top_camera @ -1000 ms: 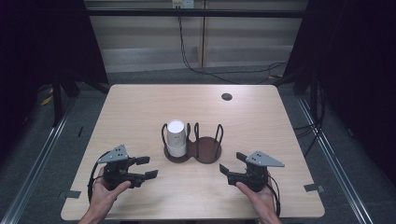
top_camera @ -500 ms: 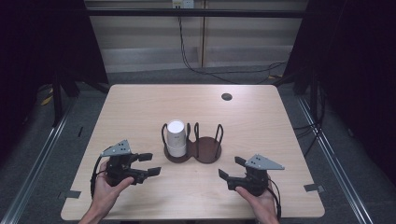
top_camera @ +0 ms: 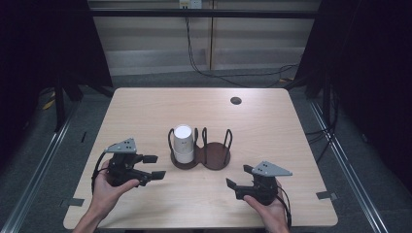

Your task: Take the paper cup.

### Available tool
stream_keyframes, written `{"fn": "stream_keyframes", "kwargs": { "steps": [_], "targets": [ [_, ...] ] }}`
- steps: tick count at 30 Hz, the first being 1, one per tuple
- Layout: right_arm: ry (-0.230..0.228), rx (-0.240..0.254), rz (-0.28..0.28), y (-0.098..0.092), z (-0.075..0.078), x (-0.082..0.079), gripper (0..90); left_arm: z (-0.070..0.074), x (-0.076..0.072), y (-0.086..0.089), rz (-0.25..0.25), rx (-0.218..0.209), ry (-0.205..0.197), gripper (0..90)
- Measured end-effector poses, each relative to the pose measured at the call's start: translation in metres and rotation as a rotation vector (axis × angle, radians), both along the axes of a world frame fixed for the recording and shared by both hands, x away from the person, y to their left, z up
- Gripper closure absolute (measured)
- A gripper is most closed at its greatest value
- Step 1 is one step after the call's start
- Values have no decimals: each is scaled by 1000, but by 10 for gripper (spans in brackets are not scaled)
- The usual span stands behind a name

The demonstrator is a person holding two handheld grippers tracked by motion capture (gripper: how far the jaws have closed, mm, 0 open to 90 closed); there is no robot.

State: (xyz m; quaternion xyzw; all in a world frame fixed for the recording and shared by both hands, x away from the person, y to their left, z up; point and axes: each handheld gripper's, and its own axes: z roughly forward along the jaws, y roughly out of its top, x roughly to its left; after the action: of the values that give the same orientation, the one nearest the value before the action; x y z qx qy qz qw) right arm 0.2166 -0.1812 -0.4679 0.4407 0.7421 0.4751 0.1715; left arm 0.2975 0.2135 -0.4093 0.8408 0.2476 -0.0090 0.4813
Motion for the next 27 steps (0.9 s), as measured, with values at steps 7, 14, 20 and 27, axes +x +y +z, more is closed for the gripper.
{"fn": "stream_keyframes", "kwargs": {
  "steps": [7,14,20,27],
  "targets": [
    [-6,3,25,3,1,-1,182,14,8,-7,3,-1,-24,272],
    [-8,2,36,2,1,-2,184,29,20,-12,31,8,-49,289],
    [-13,2,47,2,1,1,194,35,32,-15,47,37,-64,253],
    [-15,-6,64,3,1,1,194,40,40,-16,29,62,-85,229]
  ]
}}
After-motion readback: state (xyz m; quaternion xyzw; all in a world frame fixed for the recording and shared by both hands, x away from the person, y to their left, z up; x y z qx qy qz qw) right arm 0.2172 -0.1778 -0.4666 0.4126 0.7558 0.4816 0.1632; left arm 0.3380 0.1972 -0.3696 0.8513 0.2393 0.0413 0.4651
